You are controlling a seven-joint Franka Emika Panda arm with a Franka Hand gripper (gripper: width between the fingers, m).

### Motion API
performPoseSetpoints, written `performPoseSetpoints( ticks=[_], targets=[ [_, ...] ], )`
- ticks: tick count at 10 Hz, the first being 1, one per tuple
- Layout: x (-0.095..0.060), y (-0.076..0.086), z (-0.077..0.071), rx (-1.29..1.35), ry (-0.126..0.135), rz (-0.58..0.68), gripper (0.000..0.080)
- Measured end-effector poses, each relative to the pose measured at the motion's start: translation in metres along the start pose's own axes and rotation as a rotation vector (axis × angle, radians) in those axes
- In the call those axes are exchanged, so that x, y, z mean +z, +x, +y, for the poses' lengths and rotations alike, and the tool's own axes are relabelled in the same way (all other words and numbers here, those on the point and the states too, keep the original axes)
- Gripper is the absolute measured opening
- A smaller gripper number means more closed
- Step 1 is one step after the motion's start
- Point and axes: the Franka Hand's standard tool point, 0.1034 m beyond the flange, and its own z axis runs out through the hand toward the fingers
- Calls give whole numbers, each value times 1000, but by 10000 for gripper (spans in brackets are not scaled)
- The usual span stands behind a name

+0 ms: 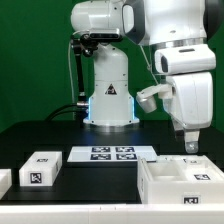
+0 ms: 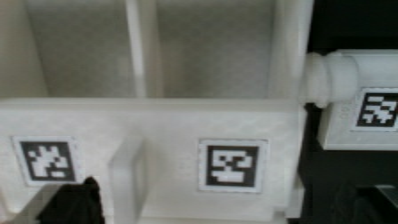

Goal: Assemble cabinet

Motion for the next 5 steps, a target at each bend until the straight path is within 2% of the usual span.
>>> performPoseSetpoints(
  ticks=[1,2,3,5],
  targets=[
    [3,-2,-31,-8,16,-10,649],
    [5,-4,-50,-7,25,-16,649],
    [7,-5,-56,-5,24,-15,649],
    [7,-5,-52,-2,23,-15,649]
  ],
)
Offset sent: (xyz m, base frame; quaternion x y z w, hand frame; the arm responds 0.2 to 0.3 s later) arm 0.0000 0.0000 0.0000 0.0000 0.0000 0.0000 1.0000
